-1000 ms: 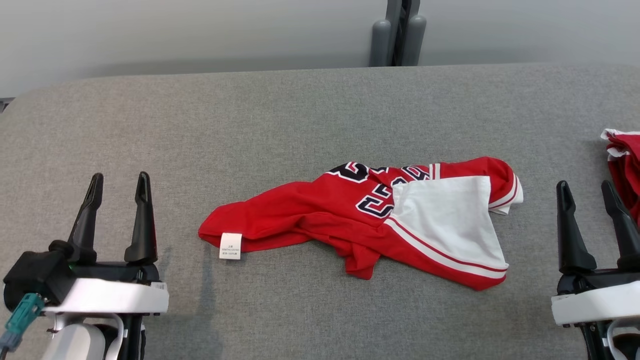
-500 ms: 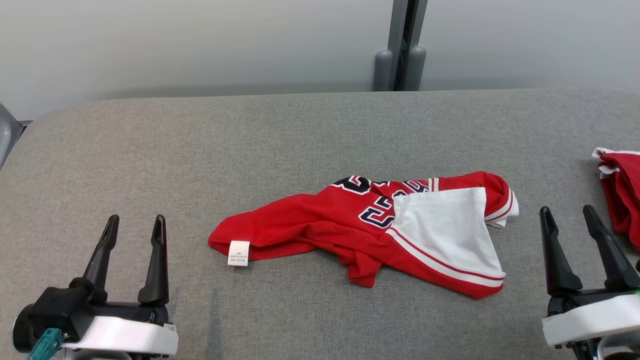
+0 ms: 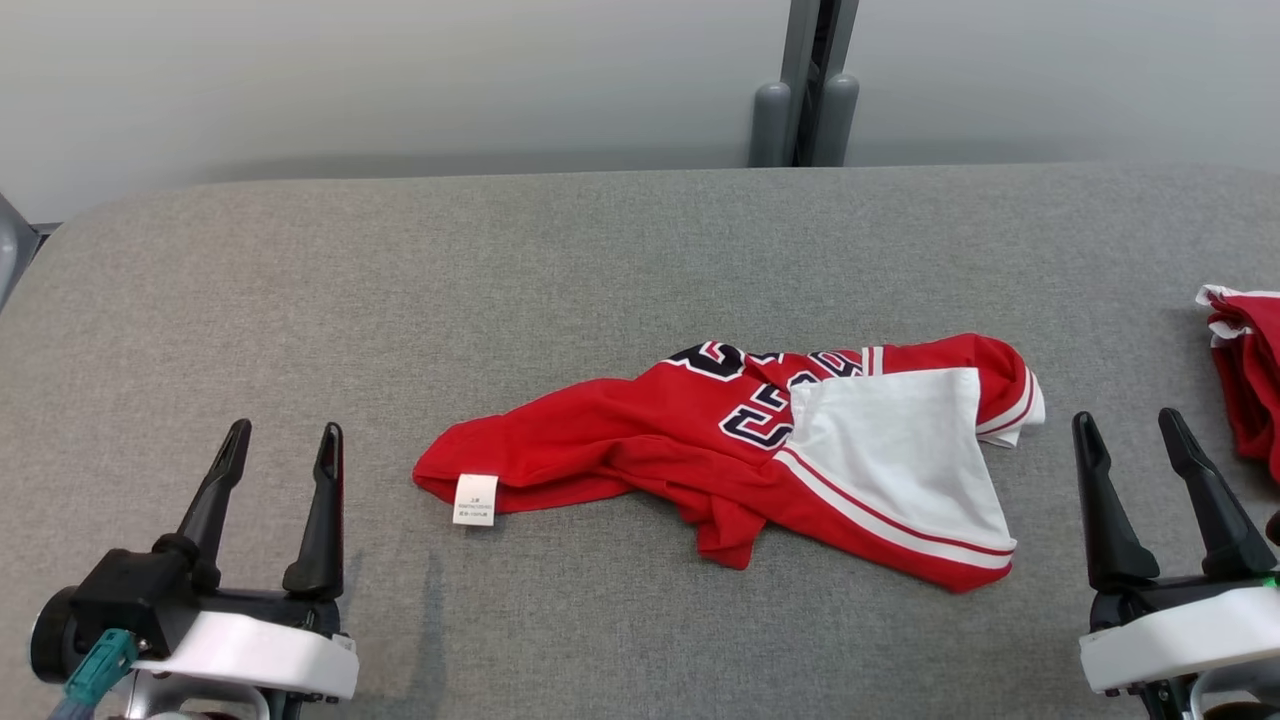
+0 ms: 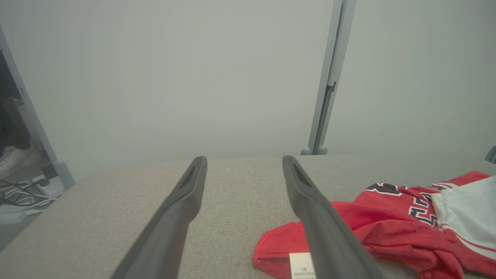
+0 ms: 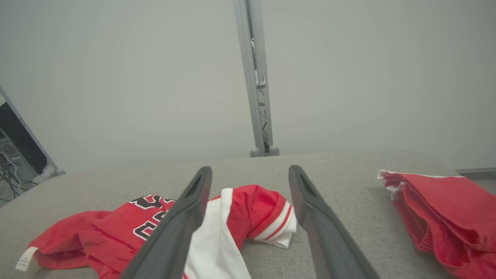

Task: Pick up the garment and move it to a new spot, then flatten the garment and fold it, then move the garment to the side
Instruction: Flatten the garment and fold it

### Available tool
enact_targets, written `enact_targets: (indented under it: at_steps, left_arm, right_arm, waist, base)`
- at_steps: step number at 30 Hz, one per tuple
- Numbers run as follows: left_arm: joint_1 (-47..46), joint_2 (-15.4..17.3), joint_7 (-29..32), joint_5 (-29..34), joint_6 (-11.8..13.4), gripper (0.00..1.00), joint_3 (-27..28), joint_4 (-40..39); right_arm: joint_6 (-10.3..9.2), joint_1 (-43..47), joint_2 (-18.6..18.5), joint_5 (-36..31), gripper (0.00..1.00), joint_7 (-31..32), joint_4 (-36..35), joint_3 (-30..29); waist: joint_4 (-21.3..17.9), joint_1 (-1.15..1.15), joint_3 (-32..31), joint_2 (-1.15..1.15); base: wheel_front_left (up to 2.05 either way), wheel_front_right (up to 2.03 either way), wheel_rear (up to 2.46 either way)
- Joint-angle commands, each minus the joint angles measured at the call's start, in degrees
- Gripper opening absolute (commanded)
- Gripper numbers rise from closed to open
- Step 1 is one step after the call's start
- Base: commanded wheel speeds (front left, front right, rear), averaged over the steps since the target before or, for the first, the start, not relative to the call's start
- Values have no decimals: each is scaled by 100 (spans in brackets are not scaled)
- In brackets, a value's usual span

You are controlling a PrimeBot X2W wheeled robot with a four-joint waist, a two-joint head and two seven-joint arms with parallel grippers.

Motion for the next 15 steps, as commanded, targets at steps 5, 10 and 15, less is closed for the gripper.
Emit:
enact_targets:
  at_steps: [5,10,15]
  left_arm:
    - [-255,65,95,-93,-161,100,-54,143]
    - [-439,117,346,-237,-485,100,-269,599]
    - [-635,160,512,-330,-763,100,-442,1223]
  right_arm:
    - [1,-104,-17,21,100,-28,-35,41]
    - [1,-197,-4,15,100,-58,-18,94]
    - [1,-294,7,18,100,-91,39,165]
  waist:
    - [-110,0,195,0]
    - [-211,0,465,0]
    - [-336,0,679,0]
  base:
    - [0,0,0]
    - [0,0,0]
    - [0,0,0]
